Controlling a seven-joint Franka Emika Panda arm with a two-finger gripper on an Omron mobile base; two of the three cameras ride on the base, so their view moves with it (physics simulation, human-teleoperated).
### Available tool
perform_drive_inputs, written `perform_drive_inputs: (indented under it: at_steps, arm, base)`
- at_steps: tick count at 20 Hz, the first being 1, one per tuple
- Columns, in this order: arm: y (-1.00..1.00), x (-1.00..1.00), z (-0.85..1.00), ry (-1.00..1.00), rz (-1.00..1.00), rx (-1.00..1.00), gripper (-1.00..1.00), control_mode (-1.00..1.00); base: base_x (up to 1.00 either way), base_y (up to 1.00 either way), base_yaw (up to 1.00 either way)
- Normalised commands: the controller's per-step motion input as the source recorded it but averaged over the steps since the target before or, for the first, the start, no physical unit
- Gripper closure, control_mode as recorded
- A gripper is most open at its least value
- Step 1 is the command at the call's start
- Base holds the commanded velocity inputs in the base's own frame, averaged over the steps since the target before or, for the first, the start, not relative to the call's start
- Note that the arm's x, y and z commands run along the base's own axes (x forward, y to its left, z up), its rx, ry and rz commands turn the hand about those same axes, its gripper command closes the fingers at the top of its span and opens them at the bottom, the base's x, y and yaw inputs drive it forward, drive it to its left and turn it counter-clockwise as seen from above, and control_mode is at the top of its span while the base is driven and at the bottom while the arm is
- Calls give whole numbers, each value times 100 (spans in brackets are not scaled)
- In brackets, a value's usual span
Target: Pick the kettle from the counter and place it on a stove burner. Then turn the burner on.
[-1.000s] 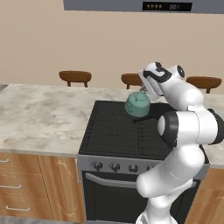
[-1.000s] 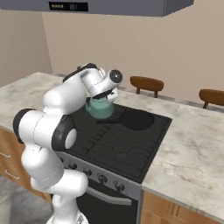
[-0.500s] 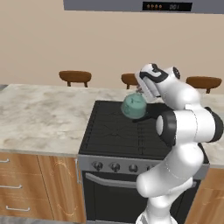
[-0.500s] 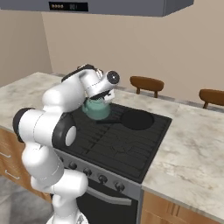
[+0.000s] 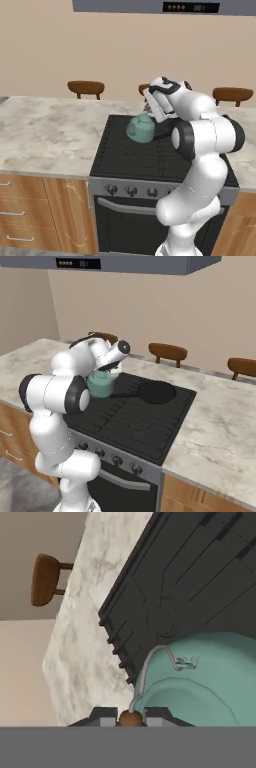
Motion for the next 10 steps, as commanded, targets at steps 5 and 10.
perform_drive_inputs:
  at_steps: [5,10]
  arm:
    - [46,32,-29,15,1,5,100,-100]
    - [53,39,-24,11,0,0,100,-100]
  base:
    - [0,0,0]
    - [0,0,0]
